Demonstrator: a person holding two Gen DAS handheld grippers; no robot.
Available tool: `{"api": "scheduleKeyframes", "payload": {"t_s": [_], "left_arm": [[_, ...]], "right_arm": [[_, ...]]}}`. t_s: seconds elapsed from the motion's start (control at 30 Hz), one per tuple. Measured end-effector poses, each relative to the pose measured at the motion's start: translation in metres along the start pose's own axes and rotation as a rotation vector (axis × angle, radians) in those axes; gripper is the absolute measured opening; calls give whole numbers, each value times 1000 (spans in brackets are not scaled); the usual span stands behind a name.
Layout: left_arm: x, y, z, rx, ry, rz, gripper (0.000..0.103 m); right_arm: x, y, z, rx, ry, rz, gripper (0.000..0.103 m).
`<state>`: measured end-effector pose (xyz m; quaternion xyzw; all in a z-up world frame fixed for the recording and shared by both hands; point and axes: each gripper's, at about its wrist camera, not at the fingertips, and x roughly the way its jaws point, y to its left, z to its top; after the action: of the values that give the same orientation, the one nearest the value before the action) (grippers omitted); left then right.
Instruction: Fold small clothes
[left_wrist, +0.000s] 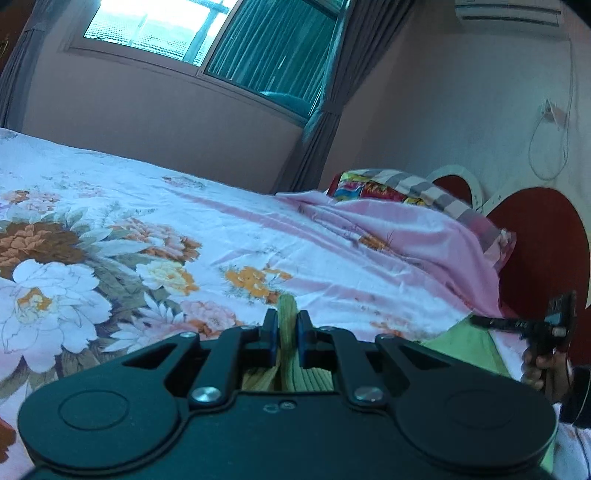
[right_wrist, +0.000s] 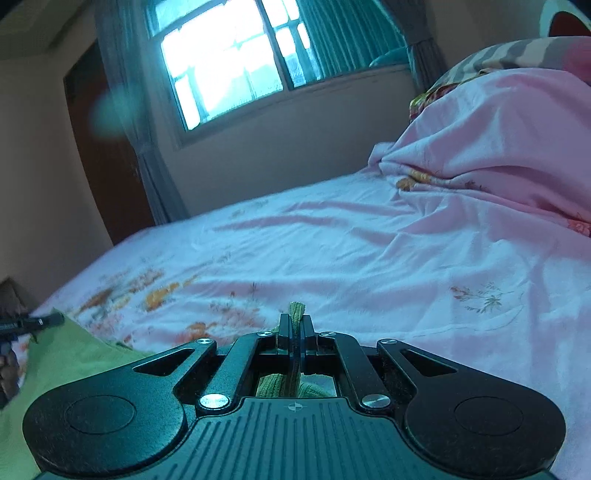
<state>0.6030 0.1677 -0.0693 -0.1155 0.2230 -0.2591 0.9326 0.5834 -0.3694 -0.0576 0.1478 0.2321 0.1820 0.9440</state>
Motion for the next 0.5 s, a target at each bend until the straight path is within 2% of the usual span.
{"api": "scheduleKeyframes", "payload": {"t_s": [0.07,0.13,0.17,0.23,0.27,0.3,0.33,0.4,0.47,0.5], "left_arm": [[13,7,-6,-4,73,66,8],[34,13,-13,-28,202,147,14],[38,12,-14,-24,214,151,16],[38,11,-10,-15,216,158,22],[34,10,-8,-13,206,165,36],[27,9,-7,-7,191,180,56],[20,8,-6,1,170,210,61],[-5,6,-4,18,129,273,61],[-32,2,-8,-6,104,243,61],[-46,-7,-11,16,100,245,60]], "right_arm": [[13,-6,-5,-5,54,-77,2],[34,-10,-13,-5,155,-151,2],[37,-9,-18,-8,157,-165,2],[38,-10,-19,-1,154,-176,2],[36,-11,-18,15,153,-173,3],[29,-12,-16,22,133,-189,3],[22,-12,-15,12,114,-206,3],[4,-11,-13,7,100,-196,3],[-24,0,-14,-28,60,-162,3],[-37,7,-16,-45,49,-143,3]]}}
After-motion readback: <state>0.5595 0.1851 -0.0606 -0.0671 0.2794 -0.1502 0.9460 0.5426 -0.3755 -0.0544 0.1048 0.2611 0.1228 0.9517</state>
